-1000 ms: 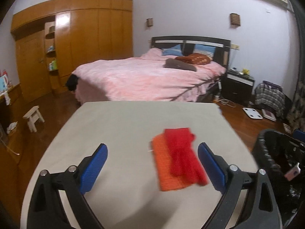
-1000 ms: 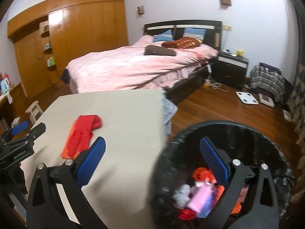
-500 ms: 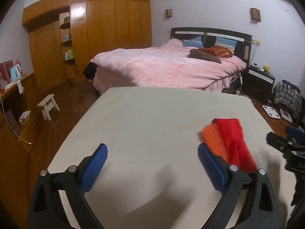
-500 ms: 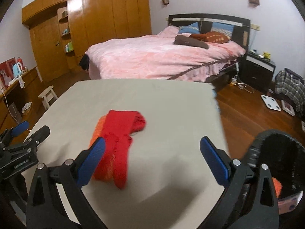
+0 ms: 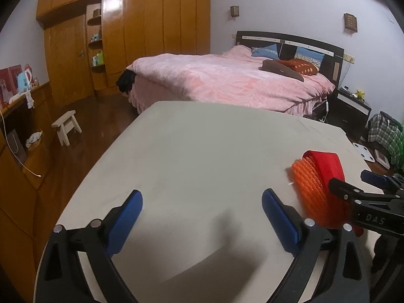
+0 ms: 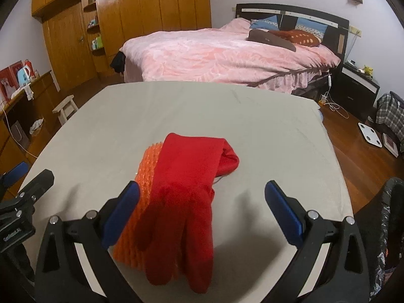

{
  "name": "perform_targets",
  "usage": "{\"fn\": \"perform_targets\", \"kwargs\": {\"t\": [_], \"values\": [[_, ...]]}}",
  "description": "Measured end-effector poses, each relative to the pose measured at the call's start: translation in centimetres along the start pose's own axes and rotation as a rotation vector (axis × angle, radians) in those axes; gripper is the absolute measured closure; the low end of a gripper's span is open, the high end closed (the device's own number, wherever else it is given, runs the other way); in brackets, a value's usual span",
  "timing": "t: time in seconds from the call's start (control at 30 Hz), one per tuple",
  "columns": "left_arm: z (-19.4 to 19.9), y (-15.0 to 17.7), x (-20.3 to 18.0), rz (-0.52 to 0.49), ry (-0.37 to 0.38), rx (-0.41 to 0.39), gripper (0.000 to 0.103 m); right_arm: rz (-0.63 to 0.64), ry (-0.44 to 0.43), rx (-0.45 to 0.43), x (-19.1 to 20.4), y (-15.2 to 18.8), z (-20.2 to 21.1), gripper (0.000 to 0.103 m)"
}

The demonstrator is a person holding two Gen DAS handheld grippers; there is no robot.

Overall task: Collect trash
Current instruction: 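Grasp the red sock on the table with the right tool, then grasp the orange mesh net with the left tool while the right tool releases the red sock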

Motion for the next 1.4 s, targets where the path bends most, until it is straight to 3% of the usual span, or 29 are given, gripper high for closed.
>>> {"fn": "perform_targets", "kwargs": {"t": [0.03,0.17,0.37,0.47,0.8,1.07,1.23,1.4], "values": [[0.0,0.0,0.0,0.0,0.001,0.0,0.009,0.009,-0.004,0.01,0.1,-0.1,-0.3,0.009],[-0.1,0.0,-0.1,-0.005,-0.003,0.002,0.009,0.023,-0.023,0.039,0.3,-0.1,-1.0,0.033],[-0.3,-0.1,-0.3,-0.014,-0.005,0.006,0.009,0.052,-0.096,0.052,0.4,0.0,-1.0,0.082],[-0.4,-0.1,-0.4,-0.018,-0.005,0.007,0.009,0.045,-0.113,0.03,-0.1,0.0,0.0,0.088],[-0.5,0.1,-2.7,-0.05,0.024,0.013,0.01,-0.044,-0.068,-0.033,-4.9,0.9,3.5,0.09],[-0.6,0.0,-5.6,-0.088,0.07,0.017,0.01,-0.099,0.002,0.02,-7.6,2.7,2.8,0.086],[-0.6,0.0,-7.1,-0.11,0.093,0.019,0.01,-0.129,0.032,0.037,-8.4,3.4,2.4,0.076],[-0.7,-0.1,-8.7,-0.131,0.132,0.023,0.01,-0.137,0.051,0.024,-8.9,4.1,3.4,0.054]]}}
Point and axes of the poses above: each gripper's, at about its wrist camera, not at the fingertips, and z roughly against the way its jaws point, x to its left, y to its underside, the point moved 2 cm from there along -z, roughly the way its jaws point, and after that the axes turned 12 degrees about x, right-handed, at the moved point
